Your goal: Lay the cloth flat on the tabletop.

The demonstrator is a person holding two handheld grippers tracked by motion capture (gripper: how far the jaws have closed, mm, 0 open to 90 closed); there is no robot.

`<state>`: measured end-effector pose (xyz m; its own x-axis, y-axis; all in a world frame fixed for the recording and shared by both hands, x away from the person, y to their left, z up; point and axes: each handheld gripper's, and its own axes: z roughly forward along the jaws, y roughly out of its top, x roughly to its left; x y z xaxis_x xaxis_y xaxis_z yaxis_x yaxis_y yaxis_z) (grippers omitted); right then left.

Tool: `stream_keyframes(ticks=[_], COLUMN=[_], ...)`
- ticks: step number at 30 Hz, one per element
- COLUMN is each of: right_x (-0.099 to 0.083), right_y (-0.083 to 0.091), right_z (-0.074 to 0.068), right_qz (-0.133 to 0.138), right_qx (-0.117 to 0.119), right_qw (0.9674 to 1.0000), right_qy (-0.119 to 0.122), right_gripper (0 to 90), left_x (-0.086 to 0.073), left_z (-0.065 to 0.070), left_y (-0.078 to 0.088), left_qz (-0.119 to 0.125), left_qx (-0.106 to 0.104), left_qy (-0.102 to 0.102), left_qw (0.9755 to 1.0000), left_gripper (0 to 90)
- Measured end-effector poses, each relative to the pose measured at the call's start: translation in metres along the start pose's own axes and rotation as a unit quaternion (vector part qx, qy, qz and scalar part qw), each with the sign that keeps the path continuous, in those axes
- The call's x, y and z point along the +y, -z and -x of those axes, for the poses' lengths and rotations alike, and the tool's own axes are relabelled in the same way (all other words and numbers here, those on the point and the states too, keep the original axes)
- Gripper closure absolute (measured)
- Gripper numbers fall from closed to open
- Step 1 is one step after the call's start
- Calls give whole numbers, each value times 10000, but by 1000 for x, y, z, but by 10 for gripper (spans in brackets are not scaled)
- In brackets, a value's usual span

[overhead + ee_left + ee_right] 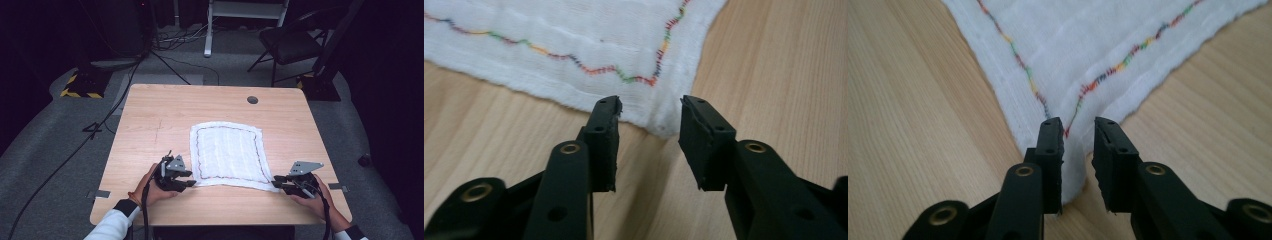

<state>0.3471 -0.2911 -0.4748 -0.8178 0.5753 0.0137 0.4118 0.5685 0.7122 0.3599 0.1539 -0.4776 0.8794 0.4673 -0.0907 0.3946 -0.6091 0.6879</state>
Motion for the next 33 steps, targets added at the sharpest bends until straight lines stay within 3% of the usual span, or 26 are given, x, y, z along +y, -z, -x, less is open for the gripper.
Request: stream_keyframes(ticks=[2,6,10,16,19,20,27,30,33], right_x=[6,24,46,88,102,110,126,126,127], right_y=[0,-12,-36,-80,-104,-120,-149,-159,-166], right_z=[-1,-12,-30,-67,-85,-96,-112,-114,-116], right_qz=[146,228,219,320,338,298,305,247,244], right_qx=[12,77,254,659,778,834,1012,1006,945], right_qw=[9999,9993,9980,9914,9878,9856,9829,9839,9848], right_qy=[24,280,545,1081,1304,1439,1505,1455,1439], right_gripper=[621,504,390,422,458,466,496,515,539], left_x=[1,7,19,38,46,48,58,58,55], left_z=[-10,-32,-56,-87,-100,-105,-132,-140,-147], left_y=[2,-1,-6,-19,-26,-29,-54,-64,-68], left_qz=[42,172,221,392,444,446,313,255,271], left_qx=[303,668,861,1250,1330,1301,1382,1511,1527], left_qy=[227,537,758,816,942,1012,1190,1223,1387], left_qw=[9993,9962,9931,9880,9856,9853,9827,9806,9781], left_gripper=[458,290,228,223,238,253,233,232,213])
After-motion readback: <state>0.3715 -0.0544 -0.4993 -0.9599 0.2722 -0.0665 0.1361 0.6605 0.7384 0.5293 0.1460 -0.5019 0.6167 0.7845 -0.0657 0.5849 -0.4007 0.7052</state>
